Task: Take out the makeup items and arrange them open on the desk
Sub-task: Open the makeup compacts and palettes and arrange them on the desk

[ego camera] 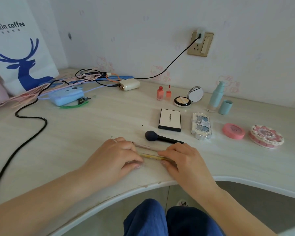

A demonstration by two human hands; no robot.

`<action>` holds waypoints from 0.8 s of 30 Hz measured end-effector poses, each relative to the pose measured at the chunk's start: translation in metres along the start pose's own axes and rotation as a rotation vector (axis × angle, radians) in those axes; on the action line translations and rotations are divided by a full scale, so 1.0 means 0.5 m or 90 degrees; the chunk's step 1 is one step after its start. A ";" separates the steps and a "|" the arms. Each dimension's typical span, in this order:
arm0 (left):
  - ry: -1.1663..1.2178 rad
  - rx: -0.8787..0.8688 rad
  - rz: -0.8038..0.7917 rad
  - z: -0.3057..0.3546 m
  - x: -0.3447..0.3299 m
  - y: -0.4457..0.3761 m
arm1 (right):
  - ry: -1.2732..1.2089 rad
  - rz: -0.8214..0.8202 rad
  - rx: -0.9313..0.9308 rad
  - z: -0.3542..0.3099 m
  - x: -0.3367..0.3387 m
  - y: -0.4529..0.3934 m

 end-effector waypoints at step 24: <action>0.001 0.069 0.028 -0.008 0.030 -0.046 | -0.018 0.068 -0.038 0.039 0.038 -0.017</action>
Point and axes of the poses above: each hand's wrist, its own y-axis away from the middle knuckle, its own x-axis out of the back of the hand, z = x × y, the point moved 1 cm from there along -y, towards the middle knuckle, and after that the axes turned 9 degrees about y, right-handed, at the moved point
